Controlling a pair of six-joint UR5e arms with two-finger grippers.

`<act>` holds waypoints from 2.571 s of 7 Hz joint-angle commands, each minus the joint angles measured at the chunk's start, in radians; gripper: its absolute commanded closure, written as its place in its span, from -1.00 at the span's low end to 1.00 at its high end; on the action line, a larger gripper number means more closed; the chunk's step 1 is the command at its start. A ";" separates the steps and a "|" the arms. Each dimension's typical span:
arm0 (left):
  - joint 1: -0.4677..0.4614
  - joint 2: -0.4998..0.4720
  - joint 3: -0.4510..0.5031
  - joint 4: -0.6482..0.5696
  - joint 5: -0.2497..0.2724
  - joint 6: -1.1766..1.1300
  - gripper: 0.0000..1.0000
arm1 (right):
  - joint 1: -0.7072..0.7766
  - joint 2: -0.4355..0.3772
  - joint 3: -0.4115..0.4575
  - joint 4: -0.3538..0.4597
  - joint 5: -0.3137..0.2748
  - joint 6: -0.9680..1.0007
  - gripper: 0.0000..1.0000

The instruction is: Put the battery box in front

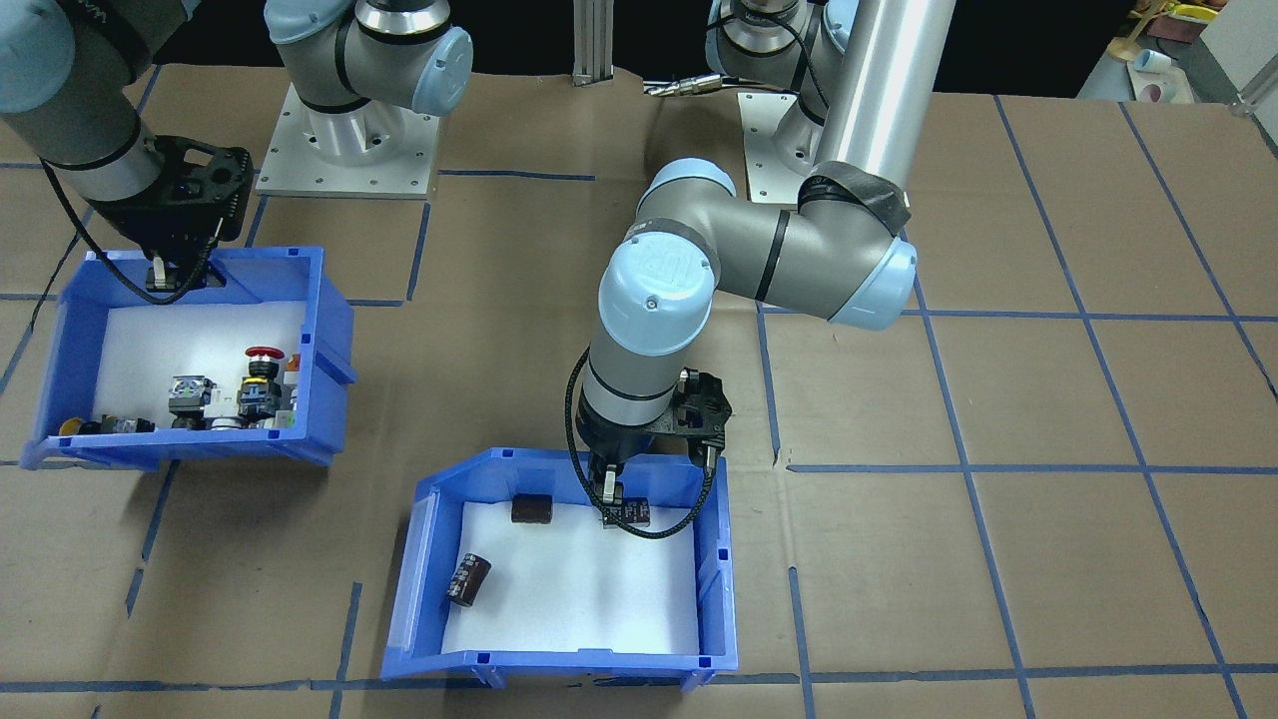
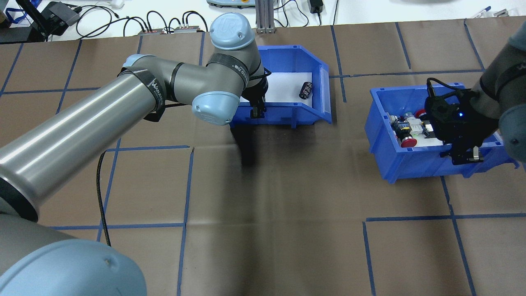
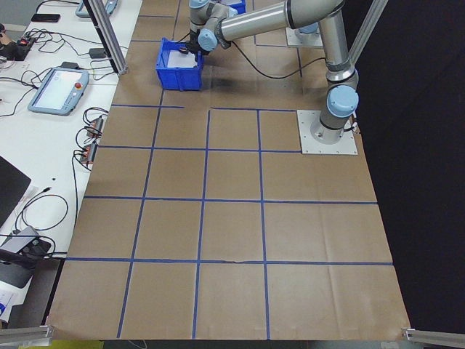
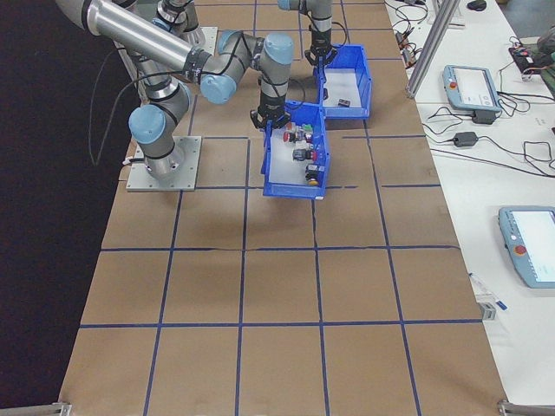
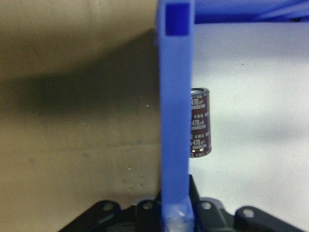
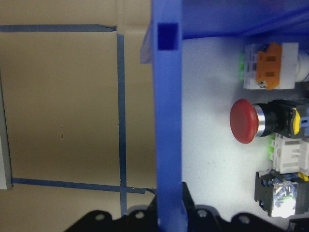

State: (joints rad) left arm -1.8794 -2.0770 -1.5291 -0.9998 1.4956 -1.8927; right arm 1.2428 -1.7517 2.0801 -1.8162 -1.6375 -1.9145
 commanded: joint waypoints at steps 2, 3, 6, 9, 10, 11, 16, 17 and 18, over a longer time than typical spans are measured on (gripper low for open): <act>0.006 0.026 0.006 -0.101 -0.001 -0.002 -0.99 | 0.004 -0.140 0.109 -0.005 0.002 0.028 0.84; 0.009 0.052 0.026 -0.168 0.000 0.004 -0.99 | 0.016 -0.149 0.113 0.008 0.005 0.088 0.83; 0.087 0.196 0.109 -0.481 0.011 0.435 -0.99 | 0.137 -0.166 0.126 0.009 0.004 0.184 0.83; 0.147 0.339 0.089 -0.493 0.093 1.050 -0.99 | 0.306 -0.181 0.156 -0.009 0.008 0.392 0.83; 0.202 0.357 0.080 -0.491 0.086 1.330 -0.99 | 0.379 -0.180 0.156 -0.012 0.015 0.473 0.83; 0.218 0.362 0.104 -0.496 0.084 1.561 -0.99 | 0.444 -0.175 0.155 -0.014 0.016 0.570 0.83; 0.210 0.411 0.086 -0.516 0.086 1.900 -0.99 | 0.726 -0.103 0.155 -0.170 0.019 0.801 0.83; 0.209 0.416 0.083 -0.514 0.084 1.899 -0.99 | 0.800 -0.041 0.153 -0.249 0.019 0.825 0.83; 0.209 0.416 0.079 -0.514 0.083 1.900 -0.99 | 0.854 0.015 0.153 -0.308 0.016 0.842 0.83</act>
State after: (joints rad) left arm -1.6699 -1.6632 -1.4475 -1.5141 1.5801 0.0063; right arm 2.0215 -1.8032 2.2341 -2.0456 -1.6192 -1.0989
